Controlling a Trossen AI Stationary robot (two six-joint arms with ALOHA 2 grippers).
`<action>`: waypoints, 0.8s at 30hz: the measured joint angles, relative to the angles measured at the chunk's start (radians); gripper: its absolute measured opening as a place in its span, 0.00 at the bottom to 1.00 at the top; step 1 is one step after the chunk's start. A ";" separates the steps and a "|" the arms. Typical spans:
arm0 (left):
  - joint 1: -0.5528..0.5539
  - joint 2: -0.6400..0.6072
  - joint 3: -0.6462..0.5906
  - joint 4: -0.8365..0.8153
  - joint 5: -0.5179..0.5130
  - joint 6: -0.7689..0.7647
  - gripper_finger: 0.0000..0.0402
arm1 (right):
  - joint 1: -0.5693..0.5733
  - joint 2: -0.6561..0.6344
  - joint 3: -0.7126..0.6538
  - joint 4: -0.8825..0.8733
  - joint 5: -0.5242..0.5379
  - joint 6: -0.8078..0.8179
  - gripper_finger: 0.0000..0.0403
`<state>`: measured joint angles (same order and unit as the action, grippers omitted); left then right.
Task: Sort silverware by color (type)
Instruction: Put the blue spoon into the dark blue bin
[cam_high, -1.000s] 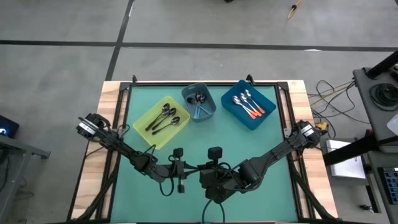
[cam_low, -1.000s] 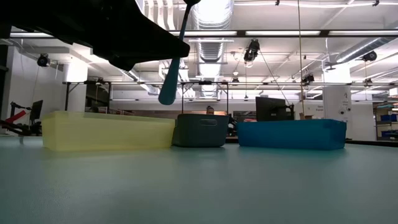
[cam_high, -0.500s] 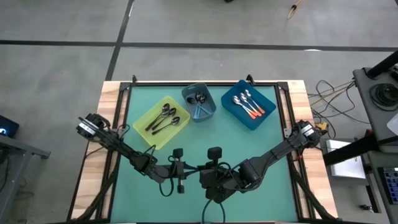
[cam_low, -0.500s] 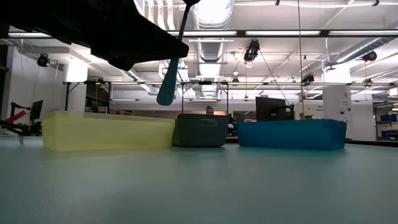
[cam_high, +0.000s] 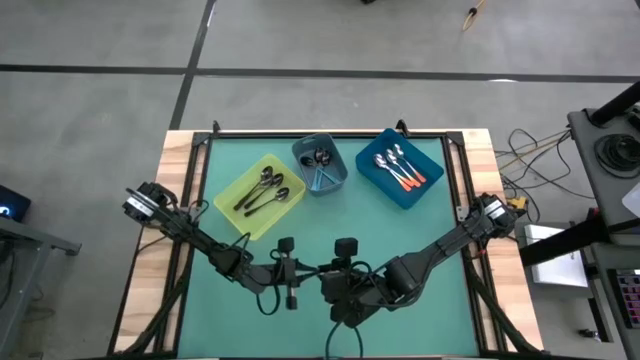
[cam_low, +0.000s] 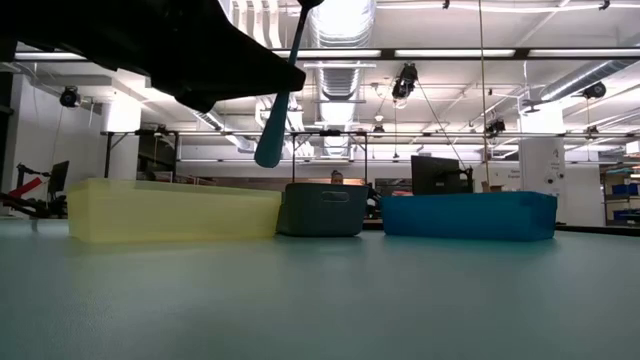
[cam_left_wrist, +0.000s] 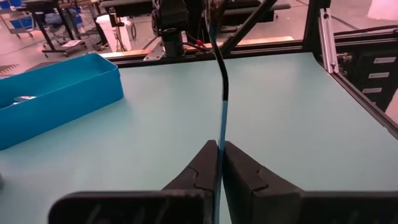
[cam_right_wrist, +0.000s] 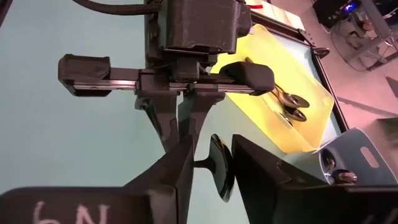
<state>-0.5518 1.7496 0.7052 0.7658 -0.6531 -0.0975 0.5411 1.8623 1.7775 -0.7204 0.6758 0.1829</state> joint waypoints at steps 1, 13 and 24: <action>0.000 0.000 0.000 0.001 -0.001 0.000 0.00 | 0.000 -0.002 0.000 0.000 0.000 0.001 0.25; 0.000 0.000 -0.001 0.006 -0.088 -0.005 0.00 | 0.000 -0.015 0.063 0.000 0.035 -0.020 0.23; -0.014 0.000 -0.001 0.035 -0.264 -0.016 0.00 | 0.044 -0.016 0.170 -0.007 0.091 0.045 0.22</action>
<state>-0.5655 1.7496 0.7040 0.8009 -0.9172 -0.1132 0.5856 1.8462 1.9471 -0.7276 0.7668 0.2281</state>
